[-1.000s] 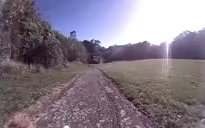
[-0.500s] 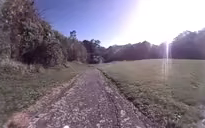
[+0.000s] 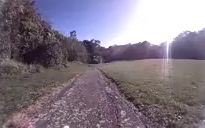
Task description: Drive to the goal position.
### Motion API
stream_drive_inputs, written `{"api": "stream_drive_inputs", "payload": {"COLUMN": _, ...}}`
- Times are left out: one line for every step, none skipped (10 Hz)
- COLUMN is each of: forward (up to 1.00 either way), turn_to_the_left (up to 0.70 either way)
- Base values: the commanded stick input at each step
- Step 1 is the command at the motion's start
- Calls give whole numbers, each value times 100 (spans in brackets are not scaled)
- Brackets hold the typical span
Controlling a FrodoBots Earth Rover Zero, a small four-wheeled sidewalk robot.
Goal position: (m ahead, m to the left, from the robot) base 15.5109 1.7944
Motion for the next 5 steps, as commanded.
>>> {"api": "stream_drive_inputs", "payload": {"forward": 5, "turn_to_the_left": 0}}
{"api": "stream_drive_inputs", "payload": {"forward": 5, "turn_to_the_left": 0}}
{"api": "stream_drive_inputs", "payload": {"forward": 5, "turn_to_the_left": 0}}
{"api": "stream_drive_inputs", "payload": {"forward": 5, "turn_to_the_left": 0}}
{"api": "stream_drive_inputs", "payload": {"forward": 5, "turn_to_the_left": 0}}
